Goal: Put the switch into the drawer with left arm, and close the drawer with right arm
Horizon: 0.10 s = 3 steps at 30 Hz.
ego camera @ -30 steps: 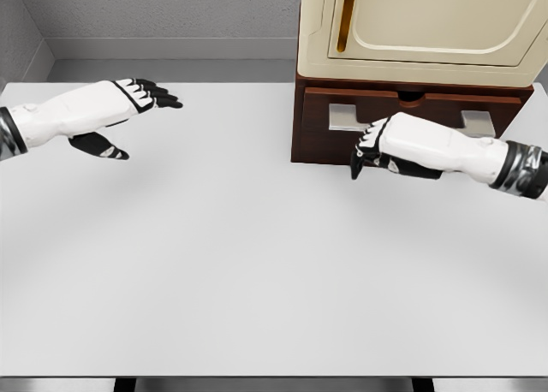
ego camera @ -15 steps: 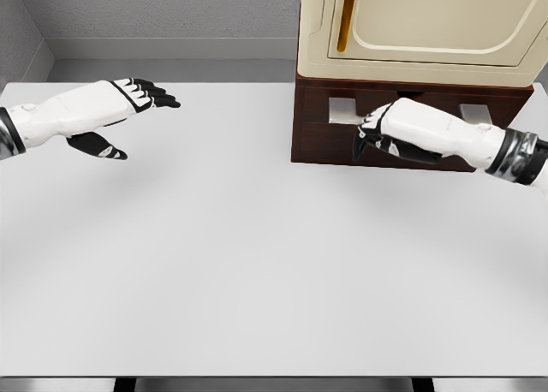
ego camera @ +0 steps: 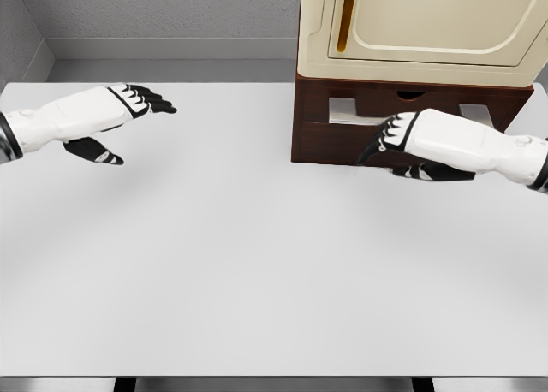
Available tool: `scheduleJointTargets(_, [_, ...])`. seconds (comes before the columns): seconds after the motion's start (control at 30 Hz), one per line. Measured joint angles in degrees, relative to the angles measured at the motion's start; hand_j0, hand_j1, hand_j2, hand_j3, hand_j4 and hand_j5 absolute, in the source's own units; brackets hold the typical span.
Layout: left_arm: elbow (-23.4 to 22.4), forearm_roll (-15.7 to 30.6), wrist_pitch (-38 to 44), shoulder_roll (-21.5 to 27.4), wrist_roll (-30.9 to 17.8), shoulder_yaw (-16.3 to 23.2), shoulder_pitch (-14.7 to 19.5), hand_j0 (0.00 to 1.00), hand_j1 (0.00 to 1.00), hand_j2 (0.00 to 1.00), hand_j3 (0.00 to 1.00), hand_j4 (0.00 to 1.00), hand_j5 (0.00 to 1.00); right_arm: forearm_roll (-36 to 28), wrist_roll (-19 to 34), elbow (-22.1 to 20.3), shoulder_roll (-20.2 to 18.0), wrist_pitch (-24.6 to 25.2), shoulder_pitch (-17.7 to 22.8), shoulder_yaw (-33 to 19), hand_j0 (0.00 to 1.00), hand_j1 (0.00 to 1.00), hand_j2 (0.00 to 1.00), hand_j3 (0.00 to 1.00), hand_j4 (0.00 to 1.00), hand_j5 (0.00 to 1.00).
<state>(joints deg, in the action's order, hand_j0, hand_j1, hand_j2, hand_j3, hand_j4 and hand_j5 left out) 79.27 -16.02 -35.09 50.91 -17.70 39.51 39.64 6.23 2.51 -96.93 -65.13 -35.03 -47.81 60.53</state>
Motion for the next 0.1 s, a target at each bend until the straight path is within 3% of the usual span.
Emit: scheduleJointTargets(0.1, [0.00,0.00,0.00,0.01,0.00,0.00,0.00,1.00,1.00,1.00,1.00,1.00,1.00,0.76,0.04,-0.30,-1.80,0.00,0.53,-0.24,1.00,1.00,1.00,1.00,1.00,1.00])
